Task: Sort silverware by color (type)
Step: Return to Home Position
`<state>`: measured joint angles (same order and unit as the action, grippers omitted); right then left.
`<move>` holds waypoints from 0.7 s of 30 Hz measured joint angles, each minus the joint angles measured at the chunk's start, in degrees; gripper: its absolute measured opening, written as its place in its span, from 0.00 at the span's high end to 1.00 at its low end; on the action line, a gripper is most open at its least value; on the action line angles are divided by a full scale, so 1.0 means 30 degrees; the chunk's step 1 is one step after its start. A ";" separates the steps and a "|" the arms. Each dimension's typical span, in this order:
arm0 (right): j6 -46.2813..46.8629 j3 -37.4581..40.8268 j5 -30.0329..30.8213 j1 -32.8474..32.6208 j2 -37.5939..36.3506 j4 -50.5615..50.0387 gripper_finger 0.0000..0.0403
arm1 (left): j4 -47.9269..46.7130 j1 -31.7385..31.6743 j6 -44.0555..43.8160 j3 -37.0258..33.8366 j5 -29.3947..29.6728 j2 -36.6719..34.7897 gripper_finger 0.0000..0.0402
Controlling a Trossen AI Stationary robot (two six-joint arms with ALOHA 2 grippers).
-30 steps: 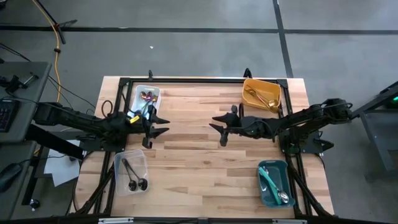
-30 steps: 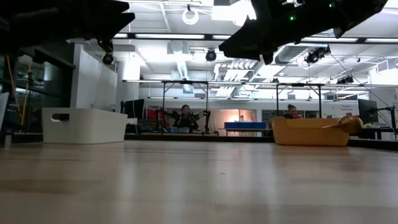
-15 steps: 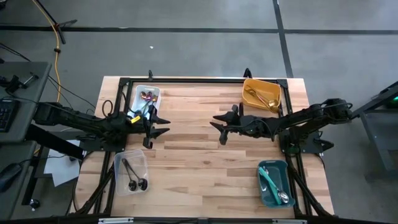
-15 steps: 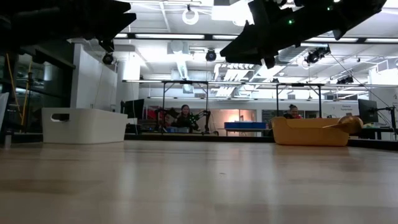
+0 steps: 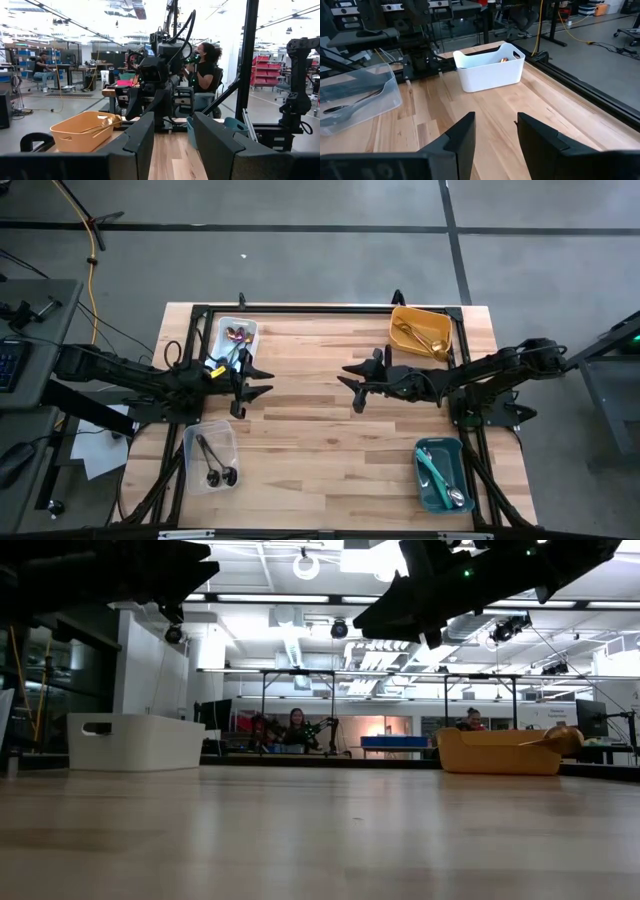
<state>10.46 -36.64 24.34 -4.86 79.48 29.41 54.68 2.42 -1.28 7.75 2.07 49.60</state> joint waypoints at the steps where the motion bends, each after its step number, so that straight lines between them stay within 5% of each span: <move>1: 0.0000 0.0000 -0.0007 0.0000 0.0000 0.0000 0.65 | 0.0000 0.0000 0.0000 0.0000 0.0006 0.0000 0.67; 21: 0.0007 0.0000 -0.1046 0.0000 0.0000 0.0000 0.65 | 0.0007 0.0000 0.0000 0.0000 0.0025 0.0000 0.67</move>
<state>10.48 -36.64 21.20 -4.86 79.48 29.41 54.70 2.42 -1.28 7.75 2.14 49.60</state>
